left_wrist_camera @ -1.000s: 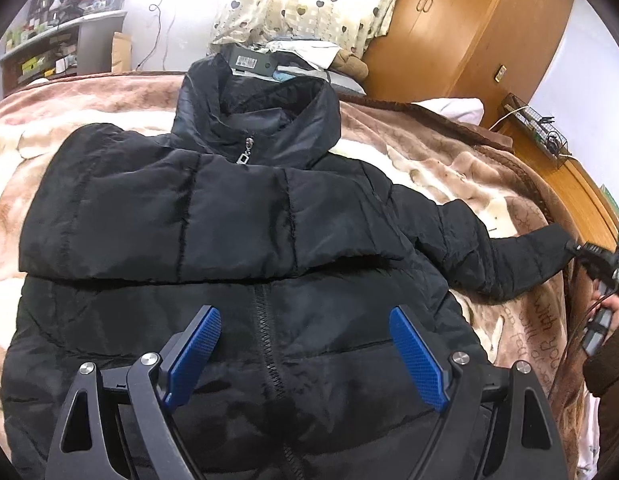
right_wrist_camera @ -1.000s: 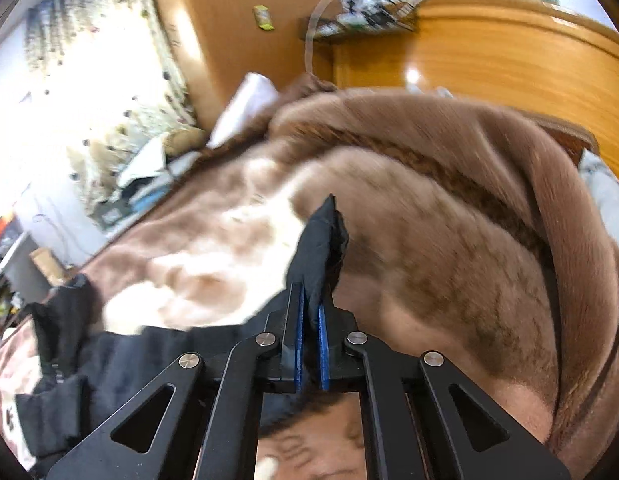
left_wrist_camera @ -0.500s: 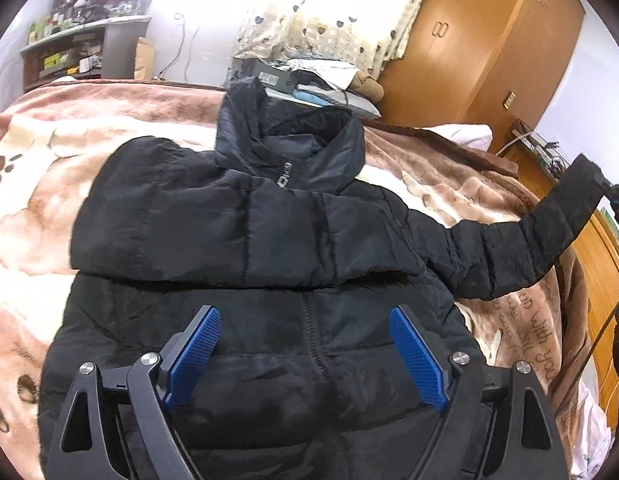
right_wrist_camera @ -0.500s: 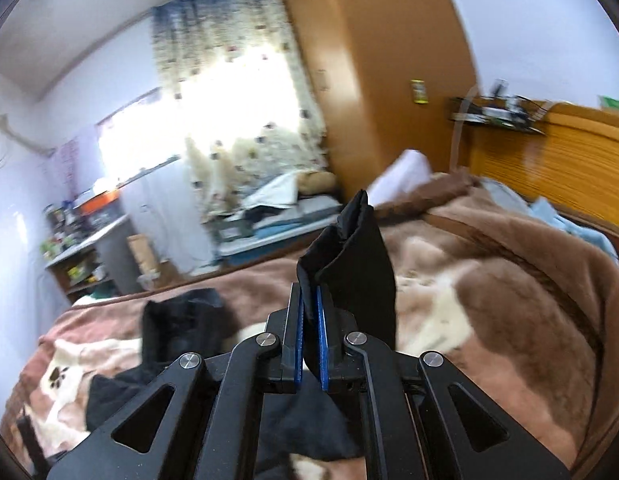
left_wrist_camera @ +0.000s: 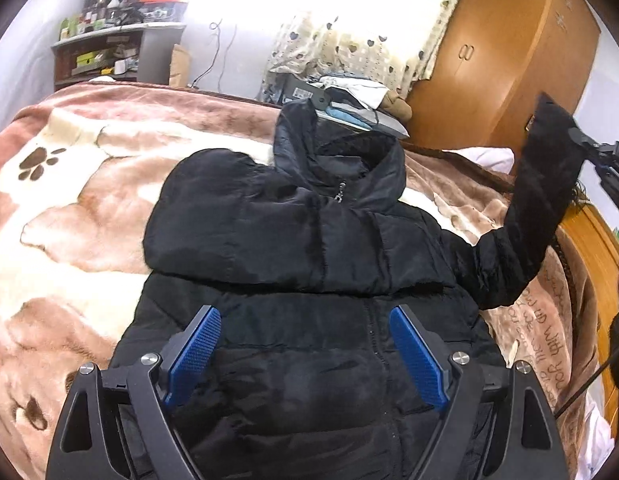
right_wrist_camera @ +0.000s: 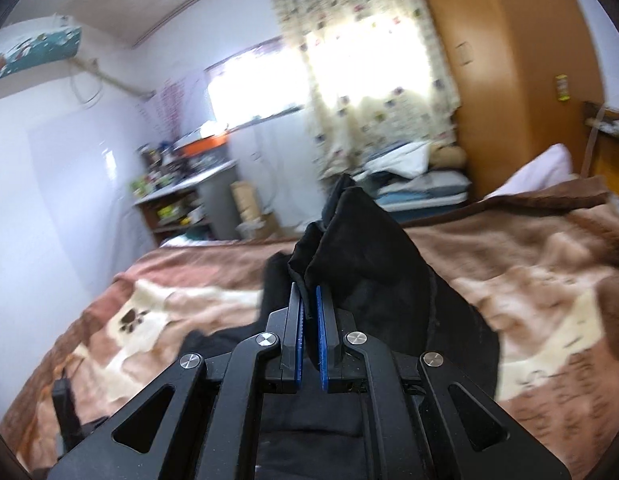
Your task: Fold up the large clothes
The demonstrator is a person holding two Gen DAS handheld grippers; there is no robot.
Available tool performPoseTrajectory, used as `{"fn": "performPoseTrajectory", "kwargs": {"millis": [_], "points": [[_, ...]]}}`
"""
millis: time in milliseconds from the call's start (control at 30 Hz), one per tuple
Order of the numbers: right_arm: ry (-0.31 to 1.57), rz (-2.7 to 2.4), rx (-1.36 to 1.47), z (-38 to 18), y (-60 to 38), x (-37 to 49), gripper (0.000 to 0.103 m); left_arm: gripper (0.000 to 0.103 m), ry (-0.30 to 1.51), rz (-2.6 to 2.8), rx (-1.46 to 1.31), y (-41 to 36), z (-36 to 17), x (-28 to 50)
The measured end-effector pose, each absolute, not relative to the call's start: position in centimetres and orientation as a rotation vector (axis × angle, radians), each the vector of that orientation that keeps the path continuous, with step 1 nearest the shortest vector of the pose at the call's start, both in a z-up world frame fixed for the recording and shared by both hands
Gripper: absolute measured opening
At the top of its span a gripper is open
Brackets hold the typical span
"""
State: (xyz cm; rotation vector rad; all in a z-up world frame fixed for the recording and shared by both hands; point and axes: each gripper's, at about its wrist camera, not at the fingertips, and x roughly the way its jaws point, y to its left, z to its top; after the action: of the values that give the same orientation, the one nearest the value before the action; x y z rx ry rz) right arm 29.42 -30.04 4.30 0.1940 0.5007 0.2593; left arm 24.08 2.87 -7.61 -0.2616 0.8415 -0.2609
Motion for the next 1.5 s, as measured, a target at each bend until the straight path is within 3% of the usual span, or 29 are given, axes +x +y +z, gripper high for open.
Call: {"fn": "performPoseTrajectory", "kwargs": {"millis": [467, 900, 1100, 1167, 1500], "points": [[0.715, 0.449, 0.212, -5.5, -18.3, 34.4, 0.006, 0.086, 0.854, -0.193, -0.281, 7.1, -9.4, 24.5], [0.933, 0.478, 0.232, -13.1, -15.6, 37.4, 0.009, 0.087, 0.870, -0.153, -0.297, 7.7, -11.1, 25.1], [0.900, 0.471, 0.228, -11.2, -17.3, 36.7, 0.029, 0.087, 0.875, -0.164, -0.285, 7.1, -11.3, 25.3], [0.876, 0.444, 0.228, -10.3, -18.7, 36.1, 0.053, 0.087, 0.878, -0.165, -0.279, 6.8, -11.3, 25.3], [0.843, -0.077, 0.005, -10.9, -30.3, 33.8, 0.054, 0.087, 0.871, -0.229, -0.189, 3.3, -10.0, 28.1]]}}
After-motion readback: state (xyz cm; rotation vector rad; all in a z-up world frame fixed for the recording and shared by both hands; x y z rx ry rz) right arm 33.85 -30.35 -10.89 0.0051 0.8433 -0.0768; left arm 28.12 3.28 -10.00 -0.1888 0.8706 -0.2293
